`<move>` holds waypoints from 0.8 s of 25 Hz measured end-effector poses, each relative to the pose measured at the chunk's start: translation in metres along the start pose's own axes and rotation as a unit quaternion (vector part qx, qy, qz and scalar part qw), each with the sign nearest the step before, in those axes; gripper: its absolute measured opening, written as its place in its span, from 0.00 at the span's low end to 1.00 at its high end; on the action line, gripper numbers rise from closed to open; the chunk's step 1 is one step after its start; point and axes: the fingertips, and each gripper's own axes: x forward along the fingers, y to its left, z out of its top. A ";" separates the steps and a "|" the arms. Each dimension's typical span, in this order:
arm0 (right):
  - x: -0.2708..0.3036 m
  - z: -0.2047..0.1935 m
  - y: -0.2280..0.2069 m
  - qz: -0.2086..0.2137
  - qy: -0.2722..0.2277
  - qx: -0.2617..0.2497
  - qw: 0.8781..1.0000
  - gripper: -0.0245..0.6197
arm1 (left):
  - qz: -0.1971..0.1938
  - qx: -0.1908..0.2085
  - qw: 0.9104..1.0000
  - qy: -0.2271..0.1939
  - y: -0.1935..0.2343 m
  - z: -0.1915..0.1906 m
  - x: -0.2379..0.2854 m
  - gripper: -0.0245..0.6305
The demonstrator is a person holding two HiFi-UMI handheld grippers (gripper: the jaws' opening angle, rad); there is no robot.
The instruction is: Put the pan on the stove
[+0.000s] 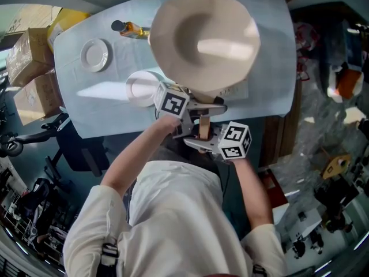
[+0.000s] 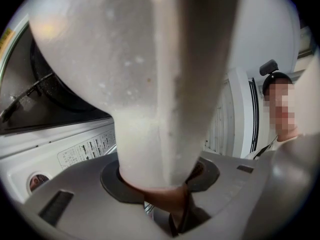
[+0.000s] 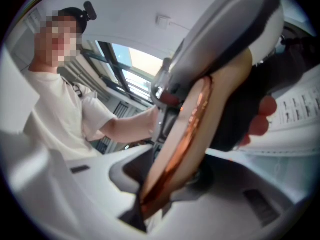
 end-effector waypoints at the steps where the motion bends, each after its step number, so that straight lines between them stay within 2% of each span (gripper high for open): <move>1: 0.000 0.001 -0.001 0.001 -0.001 0.002 1.000 0.24 | 0.000 -0.002 1.000 0.001 0.001 0.001 0.000 0.34; 16: -0.007 0.002 -0.008 -0.001 0.003 0.013 1.000 0.25 | -0.014 -0.022 1.000 -0.010 0.004 0.006 0.006 0.34; 20: -0.008 0.000 -0.007 -0.005 0.011 0.013 1.000 0.25 | -0.014 -0.014 1.000 -0.008 0.002 0.004 0.008 0.40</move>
